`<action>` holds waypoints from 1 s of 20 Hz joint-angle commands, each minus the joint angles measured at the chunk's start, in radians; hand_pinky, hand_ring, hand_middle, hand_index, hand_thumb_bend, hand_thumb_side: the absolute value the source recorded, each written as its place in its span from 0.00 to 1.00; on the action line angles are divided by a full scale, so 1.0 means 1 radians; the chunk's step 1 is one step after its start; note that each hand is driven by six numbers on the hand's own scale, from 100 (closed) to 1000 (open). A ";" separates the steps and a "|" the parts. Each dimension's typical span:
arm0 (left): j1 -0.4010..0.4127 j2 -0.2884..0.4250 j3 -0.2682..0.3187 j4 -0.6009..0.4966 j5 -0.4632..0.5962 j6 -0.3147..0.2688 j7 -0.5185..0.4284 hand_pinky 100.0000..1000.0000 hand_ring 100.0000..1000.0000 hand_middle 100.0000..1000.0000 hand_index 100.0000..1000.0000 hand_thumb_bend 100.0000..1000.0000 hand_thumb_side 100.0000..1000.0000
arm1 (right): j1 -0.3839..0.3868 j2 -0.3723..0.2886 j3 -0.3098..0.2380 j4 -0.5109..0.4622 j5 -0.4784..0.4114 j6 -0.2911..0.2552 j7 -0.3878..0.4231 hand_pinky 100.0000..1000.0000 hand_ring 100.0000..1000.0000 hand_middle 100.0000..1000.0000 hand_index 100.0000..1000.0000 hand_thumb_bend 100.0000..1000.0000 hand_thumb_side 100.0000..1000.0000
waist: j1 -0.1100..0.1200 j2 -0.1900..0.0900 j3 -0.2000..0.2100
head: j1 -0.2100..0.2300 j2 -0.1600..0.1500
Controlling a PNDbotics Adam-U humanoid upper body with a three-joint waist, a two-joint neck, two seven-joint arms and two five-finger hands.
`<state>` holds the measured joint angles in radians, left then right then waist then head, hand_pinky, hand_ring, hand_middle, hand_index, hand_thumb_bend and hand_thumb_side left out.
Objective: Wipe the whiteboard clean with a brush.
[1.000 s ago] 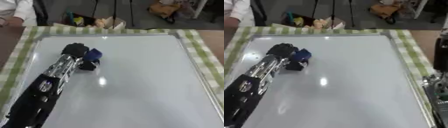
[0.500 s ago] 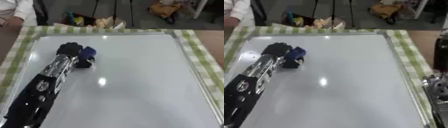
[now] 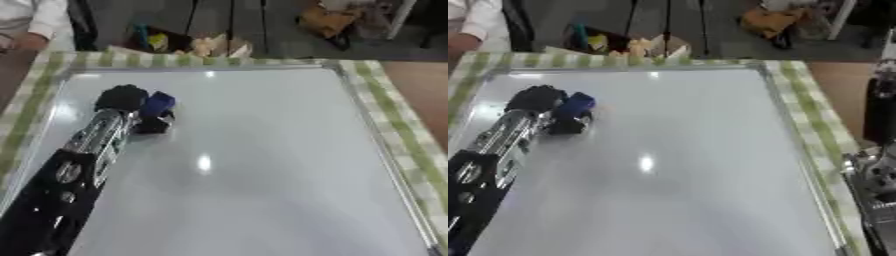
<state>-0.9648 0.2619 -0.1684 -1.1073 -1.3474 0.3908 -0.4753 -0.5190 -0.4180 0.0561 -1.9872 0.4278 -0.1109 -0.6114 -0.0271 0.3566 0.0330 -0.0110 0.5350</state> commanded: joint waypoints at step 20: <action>0.048 0.044 0.016 -0.087 0.090 0.019 -0.021 0.00 0.23 0.34 0.69 0.00 0.80 | -0.009 -0.016 -0.009 -0.013 -0.005 0.000 0.000 0.80 0.85 0.70 0.79 0.00 1.00 | -0.002 -0.023 0.011 | -0.015 -0.003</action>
<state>-0.9065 0.2912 -0.1430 -1.1811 -1.2721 0.4242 -0.4871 -0.5187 -0.4180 0.0561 -1.9872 0.4278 -0.1104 -0.6118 -0.0280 0.3565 0.0452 -0.0241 0.5351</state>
